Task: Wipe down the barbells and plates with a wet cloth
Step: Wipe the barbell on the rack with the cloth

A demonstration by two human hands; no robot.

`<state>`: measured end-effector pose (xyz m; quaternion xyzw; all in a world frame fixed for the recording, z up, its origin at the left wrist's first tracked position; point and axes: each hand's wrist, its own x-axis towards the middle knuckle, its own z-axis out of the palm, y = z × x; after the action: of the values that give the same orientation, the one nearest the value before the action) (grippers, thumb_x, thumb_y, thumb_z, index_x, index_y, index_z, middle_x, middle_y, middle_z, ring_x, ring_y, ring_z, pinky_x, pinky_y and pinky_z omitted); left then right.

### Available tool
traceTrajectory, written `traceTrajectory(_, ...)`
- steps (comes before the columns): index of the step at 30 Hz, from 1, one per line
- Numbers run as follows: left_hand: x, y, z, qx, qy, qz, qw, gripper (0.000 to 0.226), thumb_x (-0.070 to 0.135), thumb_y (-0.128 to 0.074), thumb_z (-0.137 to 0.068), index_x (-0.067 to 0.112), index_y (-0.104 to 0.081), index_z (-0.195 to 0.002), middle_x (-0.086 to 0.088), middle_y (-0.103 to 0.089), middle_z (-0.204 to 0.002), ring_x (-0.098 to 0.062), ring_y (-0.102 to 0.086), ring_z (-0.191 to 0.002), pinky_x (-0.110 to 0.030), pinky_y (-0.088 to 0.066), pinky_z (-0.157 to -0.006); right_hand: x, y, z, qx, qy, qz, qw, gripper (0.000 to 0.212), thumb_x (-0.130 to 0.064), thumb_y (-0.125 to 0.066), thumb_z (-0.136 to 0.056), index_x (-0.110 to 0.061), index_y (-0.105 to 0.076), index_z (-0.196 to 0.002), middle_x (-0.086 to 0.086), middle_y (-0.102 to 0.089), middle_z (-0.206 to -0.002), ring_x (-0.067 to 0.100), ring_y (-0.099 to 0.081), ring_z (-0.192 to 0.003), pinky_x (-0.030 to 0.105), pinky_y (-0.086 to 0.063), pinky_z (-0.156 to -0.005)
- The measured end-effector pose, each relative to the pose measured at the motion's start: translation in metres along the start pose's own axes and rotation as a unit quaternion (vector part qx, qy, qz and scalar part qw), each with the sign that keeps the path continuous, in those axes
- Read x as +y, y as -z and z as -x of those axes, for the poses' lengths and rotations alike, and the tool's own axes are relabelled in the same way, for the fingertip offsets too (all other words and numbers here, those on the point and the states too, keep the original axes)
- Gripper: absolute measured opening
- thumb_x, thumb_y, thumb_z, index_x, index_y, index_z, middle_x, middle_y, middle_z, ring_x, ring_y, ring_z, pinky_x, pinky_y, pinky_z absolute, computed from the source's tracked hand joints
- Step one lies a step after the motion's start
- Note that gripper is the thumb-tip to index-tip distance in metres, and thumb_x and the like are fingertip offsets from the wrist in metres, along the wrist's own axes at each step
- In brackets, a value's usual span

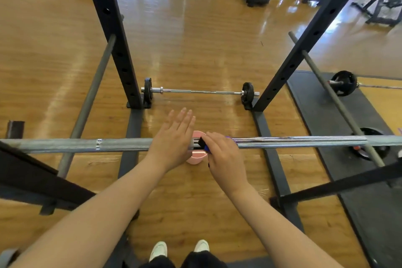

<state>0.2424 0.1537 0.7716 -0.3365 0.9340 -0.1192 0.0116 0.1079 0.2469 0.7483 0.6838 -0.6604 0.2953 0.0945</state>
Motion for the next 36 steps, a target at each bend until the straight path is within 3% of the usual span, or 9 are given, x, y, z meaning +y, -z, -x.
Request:
traceTrajectory(3,0.000,-0.007,-0.001,0.042,-0.005,0.005,0.999,0.100,0.045,-0.088,-0.046,-0.004,-0.056,-0.126,-0.021,-0.054,-0.132,-0.034,-0.050,-0.126,-0.049,-0.032,-0.106,0.006,0.005,0.008,0.027,0.001,-0.006,1.000,0.044,-0.023,-0.032,-0.101,-0.001,-0.070,-0.105,0.011,-0.069,-0.109,0.029,-0.065,-0.101,0.039,-0.053,-0.086)
traceTrajectory(7,0.000,-0.009,-0.001,0.086,-0.005,0.010,0.996,0.086,0.034,-0.087,-0.053,-0.005,-0.057,-0.124,-0.021,-0.056,-0.129,-0.034,-0.052,-0.123,-0.048,-0.028,-0.106,-0.006,0.002,-0.011,0.017,-0.014,-0.013,1.000,0.033,-0.017,-0.048,-0.085,-0.002,-0.069,-0.106,0.009,-0.069,-0.108,0.024,-0.063,-0.103,0.038,-0.052,-0.087)
traceTrajectory(13,0.000,-0.015,-0.002,0.095,0.000,0.021,0.995,0.077,0.032,-0.083,-0.062,-0.007,-0.057,-0.123,-0.024,-0.056,-0.129,-0.036,-0.051,-0.124,-0.050,-0.032,-0.106,-0.007,-0.014,-0.003,-0.028,-0.015,-0.021,0.999,0.032,-0.009,-0.047,-0.089,-0.001,-0.065,-0.113,0.011,-0.067,-0.110,0.029,-0.063,-0.101,0.044,-0.051,-0.087)
traceTrajectory(16,0.001,-0.016,-0.002,0.087,-0.003,0.015,0.996,0.057,0.027,-0.059,-0.079,-0.007,-0.056,-0.125,-0.024,-0.056,-0.128,-0.036,-0.050,-0.124,-0.050,-0.029,-0.107,0.013,-0.001,0.011,0.015,-0.036,0.004,0.999,0.033,-0.011,-0.044,-0.088,-0.001,-0.066,-0.110,0.012,-0.067,-0.109,0.029,-0.063,-0.103,0.041,-0.048,-0.093)
traceTrajectory(18,0.000,-0.016,-0.001,0.084,-0.003,0.006,0.996,0.056,0.028,-0.047,-0.082,-0.006,-0.055,-0.126,-0.024,-0.056,-0.129,-0.036,-0.050,-0.124,-0.049,-0.028,-0.108,0.021,0.009,0.007,0.026,-0.051,0.010,0.998,0.032,-0.010,-0.045,-0.085,-0.001,-0.067,-0.107,0.011,-0.069,-0.104,0.029,-0.065,-0.098,0.043,-0.052,-0.087)
traceTrajectory(25,0.001,-0.015,-0.001,0.091,0.003,0.017,0.996,0.069,0.033,-0.079,-0.070,-0.006,-0.058,-0.123,-0.023,-0.056,-0.129,-0.036,-0.050,-0.124,-0.049,-0.029,-0.107,-0.019,-0.009,-0.015,-0.023,-0.024,-0.020,0.999,0.030,-0.018,-0.049,-0.088,-0.007,-0.065,-0.112,0.005,-0.067,-0.110,0.022,-0.062,-0.103,0.037,-0.047,-0.091)
traceTrajectory(29,0.001,-0.013,-0.001,0.075,0.003,0.021,0.997,0.071,0.032,-0.081,-0.067,-0.006,-0.058,-0.122,-0.023,-0.058,-0.126,-0.036,-0.052,-0.122,-0.049,-0.028,-0.107,-0.005,-0.006,0.000,-0.007,-0.005,-0.003,1.000,0.030,-0.014,-0.050,-0.087,-0.005,-0.066,-0.111,0.007,-0.066,-0.110,0.024,-0.058,-0.105,0.039,-0.045,-0.092)
traceTrajectory(33,0.001,-0.011,-0.001,0.074,0.001,0.013,0.997,0.065,0.027,-0.079,-0.069,-0.006,-0.059,-0.121,-0.024,-0.059,-0.124,-0.036,-0.054,-0.120,-0.049,-0.030,-0.106,0.005,0.008,-0.003,-0.005,-0.052,0.014,0.999,0.036,-0.022,-0.045,-0.083,-0.007,-0.066,-0.107,0.005,-0.067,-0.103,0.024,-0.061,-0.096,0.038,-0.047,-0.079)
traceTrajectory(36,0.002,-0.013,-0.001,0.084,-0.003,0.018,0.996,0.052,0.015,-0.071,-0.076,-0.006,-0.058,-0.122,-0.024,-0.059,-0.124,-0.036,-0.054,-0.120,-0.049,-0.031,-0.106,0.002,0.005,-0.017,-0.023,-0.084,0.042,0.995,0.035,-0.017,-0.062,-0.078,-0.004,-0.066,-0.110,0.008,-0.068,-0.105,0.028,-0.064,-0.095,0.041,-0.049,-0.078)
